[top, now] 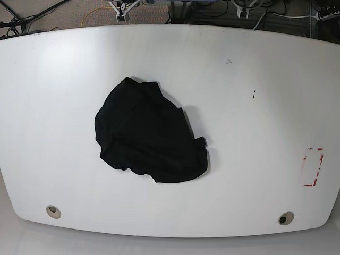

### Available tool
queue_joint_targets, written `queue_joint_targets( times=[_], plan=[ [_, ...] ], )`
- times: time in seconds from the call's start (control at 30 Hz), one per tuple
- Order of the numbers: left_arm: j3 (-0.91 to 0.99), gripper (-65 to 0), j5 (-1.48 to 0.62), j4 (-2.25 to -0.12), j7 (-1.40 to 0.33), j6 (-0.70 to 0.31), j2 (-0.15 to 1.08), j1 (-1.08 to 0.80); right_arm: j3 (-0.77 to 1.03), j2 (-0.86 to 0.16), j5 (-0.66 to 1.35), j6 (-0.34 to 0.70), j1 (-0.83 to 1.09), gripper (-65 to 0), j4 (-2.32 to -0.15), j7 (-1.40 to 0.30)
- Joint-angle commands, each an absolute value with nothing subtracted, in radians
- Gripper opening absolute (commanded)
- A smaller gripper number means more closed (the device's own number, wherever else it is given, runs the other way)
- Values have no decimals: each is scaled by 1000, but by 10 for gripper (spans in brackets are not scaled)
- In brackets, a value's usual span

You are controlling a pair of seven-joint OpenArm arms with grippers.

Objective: Fold the T-shirt properly

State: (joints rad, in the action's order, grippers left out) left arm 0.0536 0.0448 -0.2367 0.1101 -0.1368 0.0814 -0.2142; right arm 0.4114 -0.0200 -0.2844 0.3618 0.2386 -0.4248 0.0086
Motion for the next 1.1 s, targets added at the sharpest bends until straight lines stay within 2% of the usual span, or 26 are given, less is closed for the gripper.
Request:
queue_joint_targets(
  times=[0.0, 1.07],
  plan=[
    [57, -283, 47, -241, 120, -132, 90, -230, 412, -23, -283, 362, 256, -574, -434, 18],
    [58, -280, 43, -511, 48, -148, 107, -368, 416, -6, -285, 365, 385, -578, -618, 10]
  ],
)
